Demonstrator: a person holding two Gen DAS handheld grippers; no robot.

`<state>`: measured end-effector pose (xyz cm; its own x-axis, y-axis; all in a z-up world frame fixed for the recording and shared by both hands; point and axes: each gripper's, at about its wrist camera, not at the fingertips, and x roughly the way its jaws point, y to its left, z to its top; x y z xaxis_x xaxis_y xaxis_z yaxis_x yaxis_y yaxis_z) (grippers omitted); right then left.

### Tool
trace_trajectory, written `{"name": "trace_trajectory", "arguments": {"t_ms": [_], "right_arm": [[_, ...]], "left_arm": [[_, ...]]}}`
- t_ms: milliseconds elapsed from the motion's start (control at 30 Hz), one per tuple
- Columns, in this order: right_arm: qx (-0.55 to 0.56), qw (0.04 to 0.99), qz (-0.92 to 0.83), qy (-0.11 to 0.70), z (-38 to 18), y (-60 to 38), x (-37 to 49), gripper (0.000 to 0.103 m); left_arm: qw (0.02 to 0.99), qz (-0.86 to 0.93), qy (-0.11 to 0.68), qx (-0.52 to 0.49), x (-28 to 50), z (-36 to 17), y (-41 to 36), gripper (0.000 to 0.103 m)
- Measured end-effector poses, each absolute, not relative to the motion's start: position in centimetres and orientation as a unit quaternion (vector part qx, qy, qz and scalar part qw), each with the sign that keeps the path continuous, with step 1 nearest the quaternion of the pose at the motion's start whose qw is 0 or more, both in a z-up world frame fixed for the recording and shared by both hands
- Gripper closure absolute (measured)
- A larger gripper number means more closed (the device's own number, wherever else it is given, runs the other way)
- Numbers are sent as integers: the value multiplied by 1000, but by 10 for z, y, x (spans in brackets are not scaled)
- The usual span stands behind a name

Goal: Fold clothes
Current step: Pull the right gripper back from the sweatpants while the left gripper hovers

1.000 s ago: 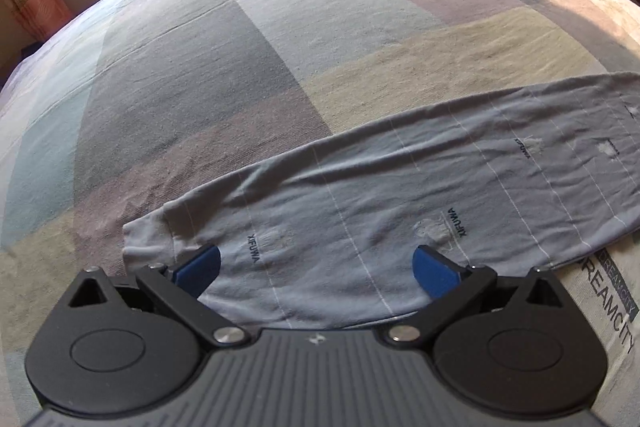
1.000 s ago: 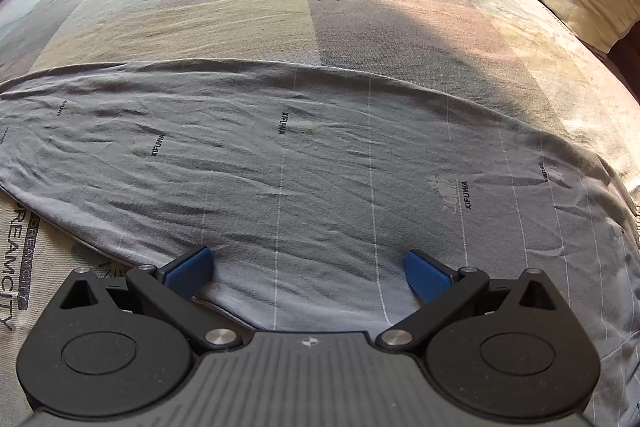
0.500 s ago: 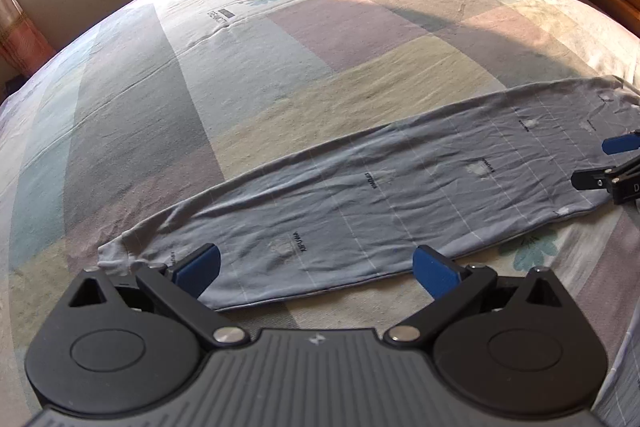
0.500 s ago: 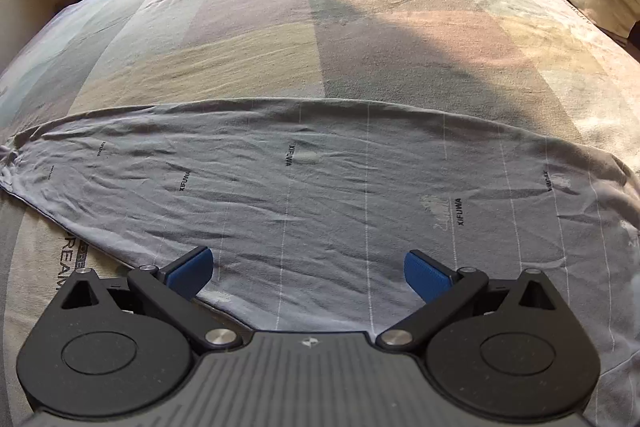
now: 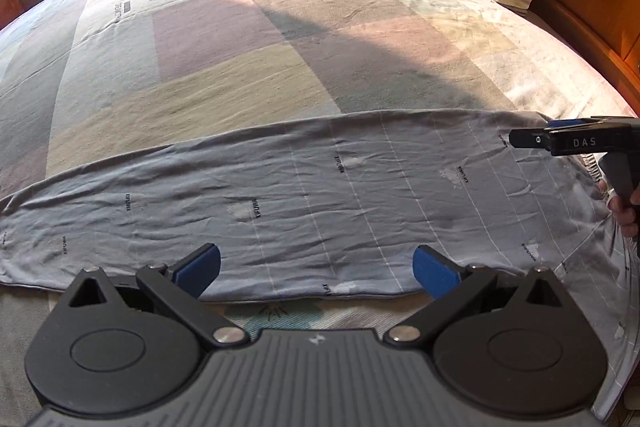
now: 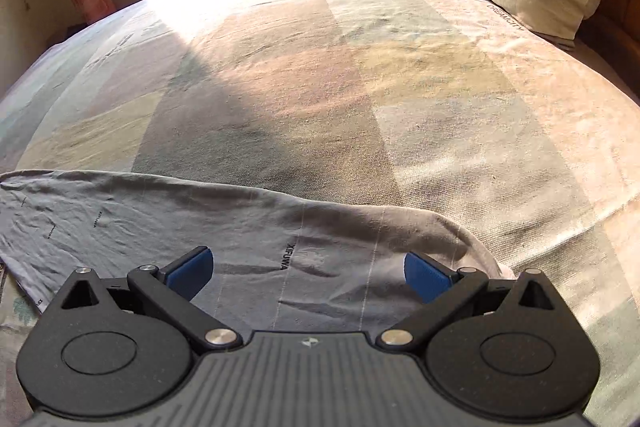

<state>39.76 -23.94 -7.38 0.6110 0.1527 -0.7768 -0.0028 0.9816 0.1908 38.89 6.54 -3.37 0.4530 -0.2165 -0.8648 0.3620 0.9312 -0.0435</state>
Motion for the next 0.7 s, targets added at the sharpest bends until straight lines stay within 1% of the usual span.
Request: {"name": "trace_trajectory", "arguments": {"t_ms": [100,267,400,567,633,700], "right_arm": [[94,885,109,444,-80,-235,414,0],[36,883,146,445,-102,-217,437,0],[46,883,135,447,-97,-226,450,0],[62,888,145,432,-79,-236,446,0],[65,881,159,440,-80,-233,447,0],[56,867,171,465,-90,-226,442,0]], "left_arm": [[846,-157,504,69,387,-41,48,1],[845,-138,515,38,386,-45,35,1],[848,-129,514,30,386,-42,33,1],[852,-122,509,19,390,-39,36,1],[851,-120,511,16,391,-41,36,1],[850,-119,512,14,391,-42,37,1]]}}
